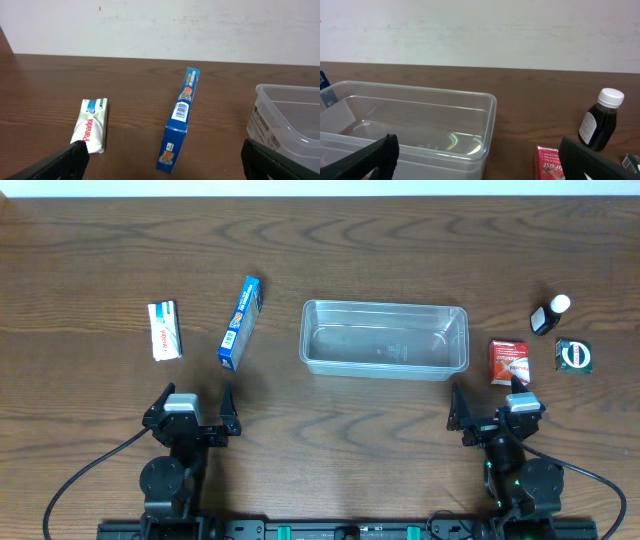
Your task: Pack container
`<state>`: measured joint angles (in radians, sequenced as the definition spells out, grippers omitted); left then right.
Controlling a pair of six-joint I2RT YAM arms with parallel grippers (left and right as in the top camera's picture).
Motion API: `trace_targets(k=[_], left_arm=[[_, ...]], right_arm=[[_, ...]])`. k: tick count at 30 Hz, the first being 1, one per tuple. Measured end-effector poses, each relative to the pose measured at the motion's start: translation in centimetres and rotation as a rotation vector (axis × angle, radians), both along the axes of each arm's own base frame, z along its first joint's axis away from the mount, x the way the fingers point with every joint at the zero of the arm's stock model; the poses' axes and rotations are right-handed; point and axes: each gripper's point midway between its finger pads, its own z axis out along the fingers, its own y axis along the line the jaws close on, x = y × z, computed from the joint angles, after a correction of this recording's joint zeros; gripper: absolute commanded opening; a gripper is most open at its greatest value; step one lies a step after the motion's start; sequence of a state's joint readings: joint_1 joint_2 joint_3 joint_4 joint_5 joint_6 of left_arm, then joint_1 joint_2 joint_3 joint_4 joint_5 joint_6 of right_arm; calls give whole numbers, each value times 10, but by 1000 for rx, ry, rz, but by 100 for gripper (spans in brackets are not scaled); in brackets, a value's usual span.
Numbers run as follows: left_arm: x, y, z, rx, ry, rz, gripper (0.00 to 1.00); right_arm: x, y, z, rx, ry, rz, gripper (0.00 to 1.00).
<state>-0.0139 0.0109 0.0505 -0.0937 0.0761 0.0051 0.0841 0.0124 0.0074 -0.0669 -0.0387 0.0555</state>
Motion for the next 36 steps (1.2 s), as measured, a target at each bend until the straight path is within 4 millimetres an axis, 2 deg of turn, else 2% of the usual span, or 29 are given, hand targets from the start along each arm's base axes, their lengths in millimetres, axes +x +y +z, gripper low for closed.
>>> trace_targets(k=[36], left_arm=[[0,5,0,4,1,27,98]], right_arm=[[0,0,0,0,0,0,99]])
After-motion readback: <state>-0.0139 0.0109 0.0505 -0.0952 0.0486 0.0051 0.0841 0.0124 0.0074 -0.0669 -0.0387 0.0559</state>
